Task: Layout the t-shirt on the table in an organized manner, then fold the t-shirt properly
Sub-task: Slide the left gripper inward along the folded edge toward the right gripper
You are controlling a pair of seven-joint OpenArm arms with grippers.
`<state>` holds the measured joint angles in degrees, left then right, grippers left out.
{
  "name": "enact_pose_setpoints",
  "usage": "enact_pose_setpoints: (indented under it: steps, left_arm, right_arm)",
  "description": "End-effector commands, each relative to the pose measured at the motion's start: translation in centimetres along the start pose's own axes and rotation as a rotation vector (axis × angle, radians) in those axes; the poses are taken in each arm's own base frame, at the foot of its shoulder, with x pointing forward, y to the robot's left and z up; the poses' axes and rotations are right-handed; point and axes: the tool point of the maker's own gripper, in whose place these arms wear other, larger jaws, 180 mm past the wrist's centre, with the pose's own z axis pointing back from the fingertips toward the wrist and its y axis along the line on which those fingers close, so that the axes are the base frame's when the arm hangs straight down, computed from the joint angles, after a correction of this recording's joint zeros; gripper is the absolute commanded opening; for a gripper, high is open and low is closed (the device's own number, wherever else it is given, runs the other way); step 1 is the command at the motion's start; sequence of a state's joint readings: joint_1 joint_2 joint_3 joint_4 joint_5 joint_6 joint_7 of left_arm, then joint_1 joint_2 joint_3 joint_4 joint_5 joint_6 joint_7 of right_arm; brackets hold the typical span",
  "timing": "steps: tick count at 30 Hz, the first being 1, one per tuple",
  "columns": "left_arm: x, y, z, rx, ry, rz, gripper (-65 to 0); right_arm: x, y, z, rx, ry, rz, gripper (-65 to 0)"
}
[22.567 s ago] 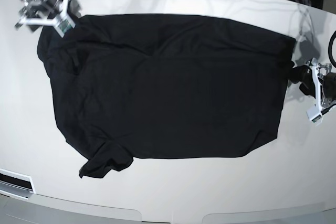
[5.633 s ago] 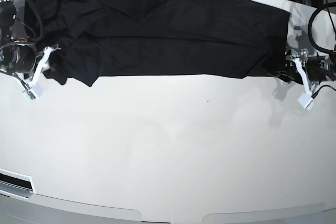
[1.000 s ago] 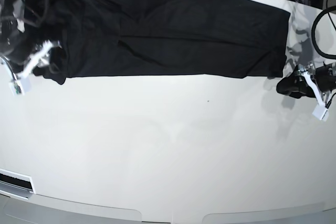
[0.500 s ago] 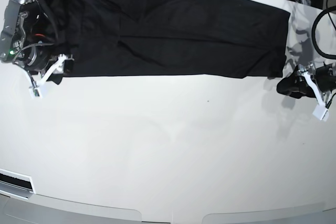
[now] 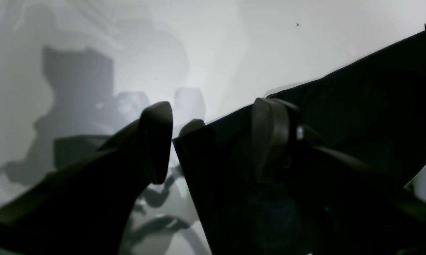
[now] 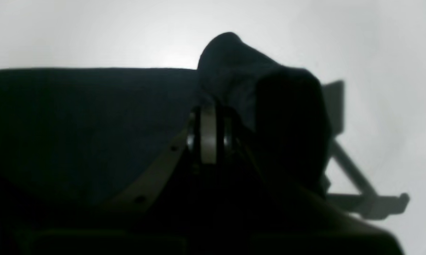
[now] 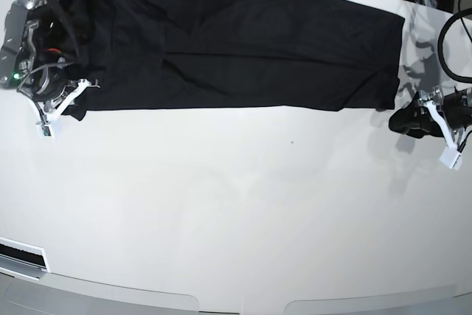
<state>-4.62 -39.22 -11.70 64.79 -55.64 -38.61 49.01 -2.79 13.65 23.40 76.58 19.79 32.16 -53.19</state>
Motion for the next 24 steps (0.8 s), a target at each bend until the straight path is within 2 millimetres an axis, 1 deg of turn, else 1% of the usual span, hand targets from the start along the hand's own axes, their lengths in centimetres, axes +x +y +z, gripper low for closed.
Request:
enact_pose_setpoints:
  steps: [1,4,7,11,15,19,20,21,22,24]
  left_arm:
    - [2.1,0.4,1.0,0.007,-0.053,-0.023,-28.8]
    - [2.1,0.4,1.0,0.008,-0.052,-0.023,-28.8]
    - [2.1,0.4,1.0,0.007,-0.053,-0.023,-28.8]
    - [2.1,0.4,1.0,0.007,-0.053,-0.023,-28.8]
    - [2.2,0.3,1.0,0.004,-0.056,-0.022,-28.8]
    - [2.6,-0.4,1.1,-0.036,-0.080,-0.011,-29.4]
    - [2.8,-0.7,1.1,-0.054,-0.089,0.003,-31.7]
    - [3.1,-1.1,1.1,-0.076,-0.106,0.018,-35.9]
    - [3.5,-1.5,1.2,-0.094,-0.126,0.030,-41.7]
    - [4.2,-2.2,1.2,-0.122,-0.155,0.036,-57.6]
  right_arm:
    - [2.3,-0.2,1.1,0.011,-0.058,0.028,-65.0]
    - [3.4,0.2,2.3,0.041,-0.076,0.066,-65.0]
    - [3.9,-0.2,3.2,0.015,-0.087,0.096,-65.0]
    - [4.1,-1.1,3.9,-0.016,-0.083,0.098,-65.0]
    - [4.2,-2.5,4.3,-0.068,-0.081,0.042,-65.0]
    - [4.2,-3.8,4.6,-0.118,-0.092,-0.050,-65.0]
    - [4.3,-4.0,4.7,-0.122,-0.095,-0.057,-65.0]
    - [4.3,-4.1,4.8,-0.123,-0.096,-0.058,-65.0]
    - [4.3,-4.0,4.8,-0.120,-0.095,-0.051,-65.0]
    - [4.3,-3.8,4.7,-0.107,-0.095,-0.027,-65.0]
